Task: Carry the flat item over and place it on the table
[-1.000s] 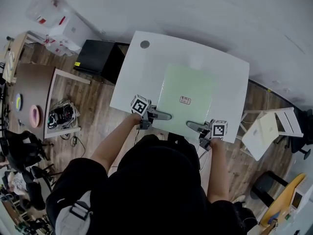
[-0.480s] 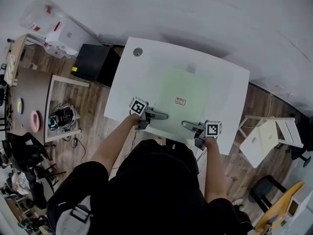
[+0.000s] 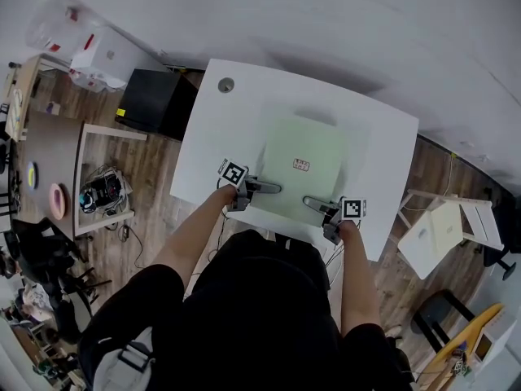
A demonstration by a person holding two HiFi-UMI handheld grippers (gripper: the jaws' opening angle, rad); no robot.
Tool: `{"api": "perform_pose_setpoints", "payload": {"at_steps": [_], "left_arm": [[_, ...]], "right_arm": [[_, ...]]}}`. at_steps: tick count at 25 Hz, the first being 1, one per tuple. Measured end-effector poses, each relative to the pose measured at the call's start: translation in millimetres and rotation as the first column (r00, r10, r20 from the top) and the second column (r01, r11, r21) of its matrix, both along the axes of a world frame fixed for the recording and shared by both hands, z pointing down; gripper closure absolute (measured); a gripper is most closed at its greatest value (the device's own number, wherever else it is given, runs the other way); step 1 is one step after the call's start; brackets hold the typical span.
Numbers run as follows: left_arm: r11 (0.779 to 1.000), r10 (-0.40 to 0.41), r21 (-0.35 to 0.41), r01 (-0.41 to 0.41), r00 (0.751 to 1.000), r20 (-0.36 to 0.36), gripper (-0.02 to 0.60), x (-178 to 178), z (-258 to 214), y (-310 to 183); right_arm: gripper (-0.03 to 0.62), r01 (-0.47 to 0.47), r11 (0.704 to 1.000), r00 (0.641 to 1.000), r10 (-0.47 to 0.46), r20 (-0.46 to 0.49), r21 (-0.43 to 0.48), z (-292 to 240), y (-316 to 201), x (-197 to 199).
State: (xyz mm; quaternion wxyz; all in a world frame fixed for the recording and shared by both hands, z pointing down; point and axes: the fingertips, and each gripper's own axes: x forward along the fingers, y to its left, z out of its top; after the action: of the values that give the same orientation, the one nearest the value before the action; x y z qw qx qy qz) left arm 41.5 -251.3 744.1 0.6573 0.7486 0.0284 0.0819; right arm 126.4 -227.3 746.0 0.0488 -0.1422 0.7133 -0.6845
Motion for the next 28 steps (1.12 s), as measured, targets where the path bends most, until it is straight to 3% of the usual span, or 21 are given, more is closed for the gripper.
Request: {"api": "perform_pose_setpoints", "payload": {"at_steps": [3, 5, 7, 9, 11, 16, 25, 28], "left_arm": [[0.994, -0.022, -0.103, 0.023, 1.0, 0.015, 0.265, -2, 6, 2], [0.996, -0.014, -0.084, 0.018, 0.999, 0.04, 0.264, -5, 15, 0], [0.998, -0.01, -0.06, 0.014, 0.997, 0.072, 0.261, -8, 24, -2], [0.994, -0.024, -0.108, 0.03, 0.998, 0.056, 0.258, -4, 22, 1], [0.983, -0.045, -0.179, 0.052, 0.998, 0.046, 0.258, -1, 19, 5], [0.995, -0.042, -0.089, 0.049, 0.996, 0.072, 0.253, -3, 27, 0], [0.994, -0.059, -0.091, 0.066, 0.995, 0.078, 0.253, -4, 29, 0], [0.988, -0.066, -0.136, 0.076, 0.995, 0.072, 0.253, -1, 27, 2]], "right_arm": [[0.298, 0.011, 1.0, 1.0, -0.011, 0.009, 0.016, 5, -5, -3], [0.298, 0.028, 0.999, 1.0, -0.028, -0.011, 0.038, 11, -7, -3], [0.298, 0.006, 0.998, 1.0, -0.005, 0.016, -0.065, 15, -3, -4], [0.298, -0.005, 0.987, 1.0, 0.01, 0.028, -0.16, 18, 1, -4], [0.298, 0.001, 0.984, 1.0, 0.001, 0.011, -0.176, 22, 3, -2], [0.296, 0.009, 0.988, 1.0, -0.009, 0.001, -0.157, 23, 0, -3], [0.289, 0.017, 0.989, 1.0, -0.018, -0.011, -0.147, 28, 2, 1], [0.279, 0.009, 0.991, 0.999, -0.013, -0.033, -0.134, 29, 1, 5]]}}
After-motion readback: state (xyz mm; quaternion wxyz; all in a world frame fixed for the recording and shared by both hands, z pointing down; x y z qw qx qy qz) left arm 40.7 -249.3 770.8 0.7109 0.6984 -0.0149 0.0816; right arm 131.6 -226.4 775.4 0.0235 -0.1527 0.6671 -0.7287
